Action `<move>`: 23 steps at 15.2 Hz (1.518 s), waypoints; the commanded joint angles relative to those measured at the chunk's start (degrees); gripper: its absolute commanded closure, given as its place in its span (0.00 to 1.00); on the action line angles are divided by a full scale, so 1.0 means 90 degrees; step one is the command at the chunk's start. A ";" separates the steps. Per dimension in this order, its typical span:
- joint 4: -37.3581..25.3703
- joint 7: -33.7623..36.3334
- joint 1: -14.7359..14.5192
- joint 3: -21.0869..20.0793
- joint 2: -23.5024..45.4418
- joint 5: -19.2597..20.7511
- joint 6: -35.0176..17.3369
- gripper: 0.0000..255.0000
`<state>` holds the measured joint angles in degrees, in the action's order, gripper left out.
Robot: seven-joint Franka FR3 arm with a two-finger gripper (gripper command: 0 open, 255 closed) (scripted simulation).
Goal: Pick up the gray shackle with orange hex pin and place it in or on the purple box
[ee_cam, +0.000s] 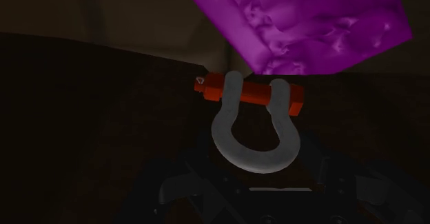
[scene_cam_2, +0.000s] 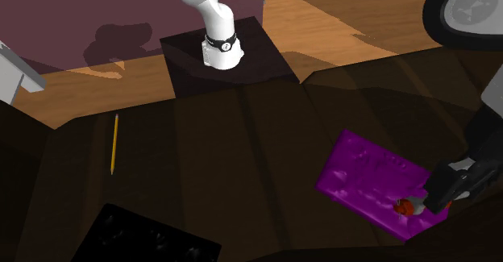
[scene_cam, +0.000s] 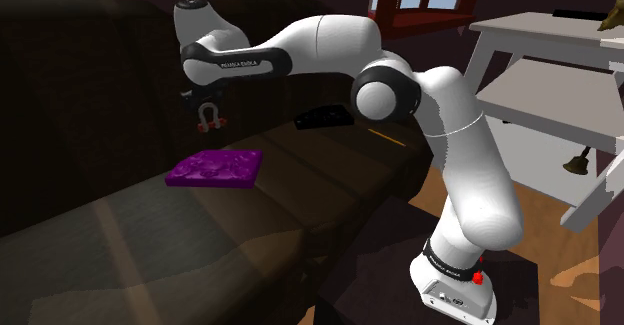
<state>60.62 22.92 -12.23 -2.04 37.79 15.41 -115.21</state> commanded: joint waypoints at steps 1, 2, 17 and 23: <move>0.0239 0.0044 0.0011 0.0006 -0.0044 0.0018 -0.0196 1.00; 0.0331 0.0065 0.0013 0.0008 -0.0048 0.0026 -0.0282 1.00; 0.1026 0.0260 0.0023 0.0045 0.0016 0.0117 -0.1024 1.00; 0.1026 0.0260 0.0024 0.0045 0.0016 0.0117 -0.1024 0.00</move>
<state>69.85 25.26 -12.02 -1.64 37.94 16.46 -124.42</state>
